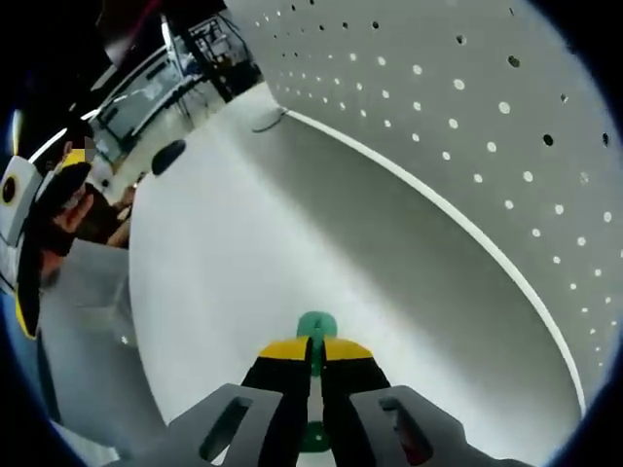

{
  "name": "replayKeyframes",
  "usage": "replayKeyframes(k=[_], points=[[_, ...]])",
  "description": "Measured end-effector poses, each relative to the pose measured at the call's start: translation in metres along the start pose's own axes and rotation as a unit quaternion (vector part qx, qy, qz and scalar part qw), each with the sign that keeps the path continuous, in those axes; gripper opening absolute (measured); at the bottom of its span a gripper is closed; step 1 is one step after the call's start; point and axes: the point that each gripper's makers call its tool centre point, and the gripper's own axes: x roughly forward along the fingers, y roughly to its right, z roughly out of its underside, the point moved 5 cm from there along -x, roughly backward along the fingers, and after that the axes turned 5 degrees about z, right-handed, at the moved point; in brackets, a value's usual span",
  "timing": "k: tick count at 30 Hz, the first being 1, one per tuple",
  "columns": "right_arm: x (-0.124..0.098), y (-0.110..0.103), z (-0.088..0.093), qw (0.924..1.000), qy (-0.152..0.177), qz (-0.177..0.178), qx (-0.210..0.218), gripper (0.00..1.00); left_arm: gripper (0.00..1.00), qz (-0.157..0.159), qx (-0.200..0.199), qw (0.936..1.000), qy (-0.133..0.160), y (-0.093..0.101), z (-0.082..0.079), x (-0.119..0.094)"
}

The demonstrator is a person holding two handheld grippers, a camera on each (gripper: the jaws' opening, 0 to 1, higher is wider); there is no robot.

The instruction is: Insert the hook assembly into the mounting plate slot until the hook locks in place.

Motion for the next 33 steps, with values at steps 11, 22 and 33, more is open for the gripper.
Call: replayKeyframes(k=[11,22,33], points=[[-0.030,-0.003,-0.012,0.9936,0.103,0.045,0.012,0.01,0.69,0.006,0.003,1.0000,0.000,0.004,0.000,0.001],[-0.074,-0.010,-0.022,0.9733,0.206,0.098,0.024,0.01,0.69,0.015,0.011,0.9998,-0.001,0.009,-0.001,0.003],[-0.130,-0.015,-0.027,0.9389,0.309,0.149,0.029,0.01,0.70,0.023,0.017,0.9996,-0.001,0.013,-0.001,0.005]])
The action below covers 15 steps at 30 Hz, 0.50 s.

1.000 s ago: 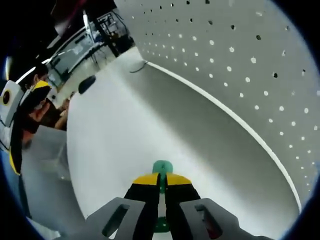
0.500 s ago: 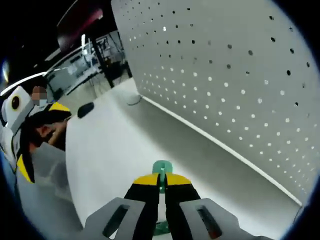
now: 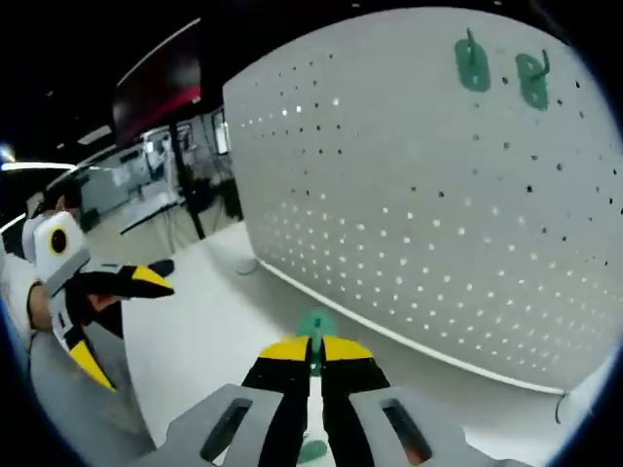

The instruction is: Insert the hook assembly into the mounting plate slot until the hook locks in place.

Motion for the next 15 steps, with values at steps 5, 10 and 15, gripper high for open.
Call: replayKeyframes(k=[5,10,15], points=[[-0.020,0.001,-0.016,0.9987,0.043,0.025,-0.006,0.01,0.70,0.004,0.002,1.0000,0.001,0.002,-0.001,0.000],[-0.038,0.008,-0.034,0.9944,0.088,0.059,0.001,0.01,0.70,0.005,0.004,1.0000,0.001,0.004,0.000,0.000],[-0.059,0.019,-0.051,0.9872,0.132,0.090,0.001,0.01,0.70,0.009,0.002,1.0000,0.003,0.006,-0.001,0.001]])
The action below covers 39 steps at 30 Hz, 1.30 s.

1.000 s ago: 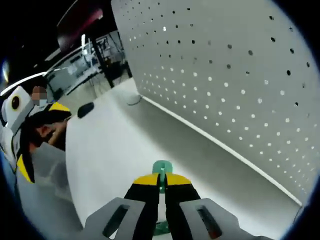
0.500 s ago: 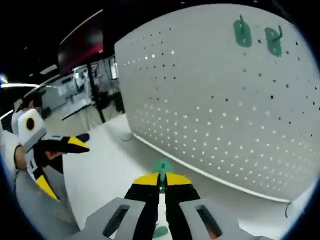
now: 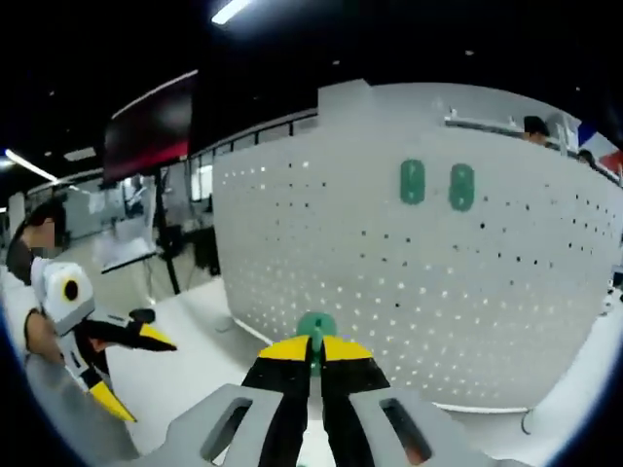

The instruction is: Insert the hook assembly into the mounting plate slot until the hook locks in place.

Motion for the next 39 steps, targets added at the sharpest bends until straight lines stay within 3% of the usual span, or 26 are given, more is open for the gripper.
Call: replayKeyframes(k=[7,11,16,23,35,39], points=[[-0.021,0.031,-0.041,0.9946,0.077,0.066,-0.022,0.01,0.70,0.006,-0.004,1.0000,0.003,0.003,-0.001,0.001],[-0.036,0.056,-0.064,0.9849,0.124,0.118,-0.025,0.01,0.70,0.009,-0.001,1.0000,0.003,0.005,-0.001,0.001],[-0.049,0.088,-0.090,0.9661,0.182,0.180,-0.037,0.01,0.70,0.009,-0.002,0.9999,0.008,0.004,-0.003,0.000],[-0.038,0.110,-0.102,0.9519,0.211,0.213,-0.062,0.01,0.70,0.012,-0.004,0.9999,0.007,0.005,-0.002,0.001],[-0.009,0.112,-0.091,0.9414,0.236,0.224,-0.088,0.00,0.70,0.006,-0.012,0.9999,0.000,0.000,0.002,-0.001],[0.003,0.118,-0.086,0.9429,0.232,0.224,-0.083,0.00,0.70,0.004,-0.013,0.9999,0.000,-0.001,0.002,-0.001]])
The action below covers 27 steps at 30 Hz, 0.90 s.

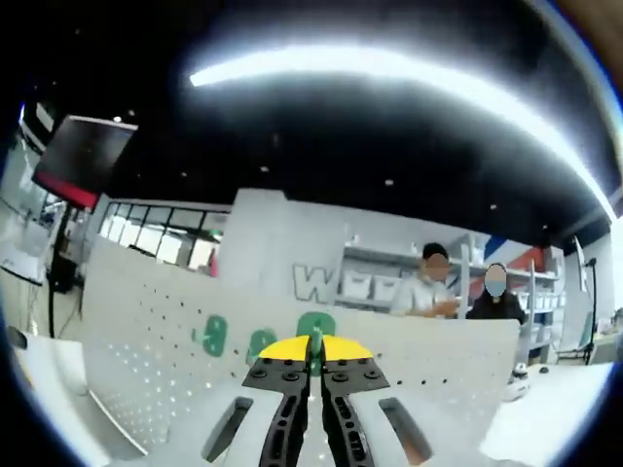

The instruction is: Insert the hook assembly into the mounting plate slot until the hook locks in place.

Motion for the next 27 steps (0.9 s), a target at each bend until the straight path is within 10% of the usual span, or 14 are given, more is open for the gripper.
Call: replayKeyframes(k=[27], points=[[0.031,0.005,0.024,0.9999,-0.004,0.013,-0.001,0.00,0.69,-0.019,-0.016,0.9995,-0.019,-0.010,0.010,0.000]])
